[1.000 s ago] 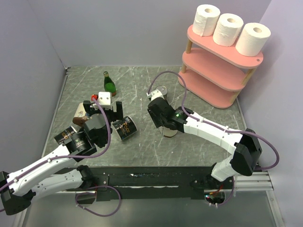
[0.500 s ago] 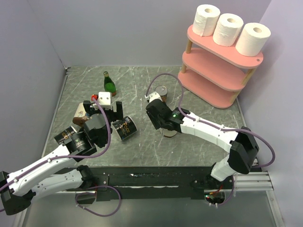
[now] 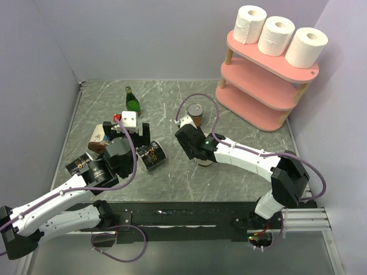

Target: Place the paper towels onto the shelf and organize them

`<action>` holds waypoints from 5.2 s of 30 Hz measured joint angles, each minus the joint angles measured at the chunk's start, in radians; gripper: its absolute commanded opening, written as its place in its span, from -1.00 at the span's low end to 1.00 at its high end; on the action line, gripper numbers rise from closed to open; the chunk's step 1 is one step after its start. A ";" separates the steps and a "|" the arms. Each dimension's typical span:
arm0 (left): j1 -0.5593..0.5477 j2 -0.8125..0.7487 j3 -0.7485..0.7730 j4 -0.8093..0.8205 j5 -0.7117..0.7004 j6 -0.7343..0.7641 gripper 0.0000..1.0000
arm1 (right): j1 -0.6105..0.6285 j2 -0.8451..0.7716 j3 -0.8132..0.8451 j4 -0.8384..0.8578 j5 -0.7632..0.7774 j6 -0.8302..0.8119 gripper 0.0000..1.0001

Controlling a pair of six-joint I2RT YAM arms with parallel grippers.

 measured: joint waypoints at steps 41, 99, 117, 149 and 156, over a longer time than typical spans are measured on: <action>0.000 0.002 0.000 0.000 0.006 0.002 0.93 | -0.006 0.053 -0.048 0.092 0.055 -0.090 0.07; 0.000 -0.019 0.000 0.000 0.044 0.001 0.93 | -0.734 -0.062 0.234 0.276 -0.146 -0.953 -0.32; 0.000 -0.018 0.007 -0.001 0.068 0.000 0.93 | -0.779 0.042 0.354 0.298 -0.135 -1.045 0.11; 0.000 -0.021 0.010 -0.001 0.076 -0.003 0.93 | -0.680 -0.049 0.233 0.406 -0.120 -1.084 -0.44; 0.000 -0.021 0.010 -0.001 0.076 -0.003 0.93 | -0.718 0.027 0.233 0.410 -0.105 -1.095 -0.46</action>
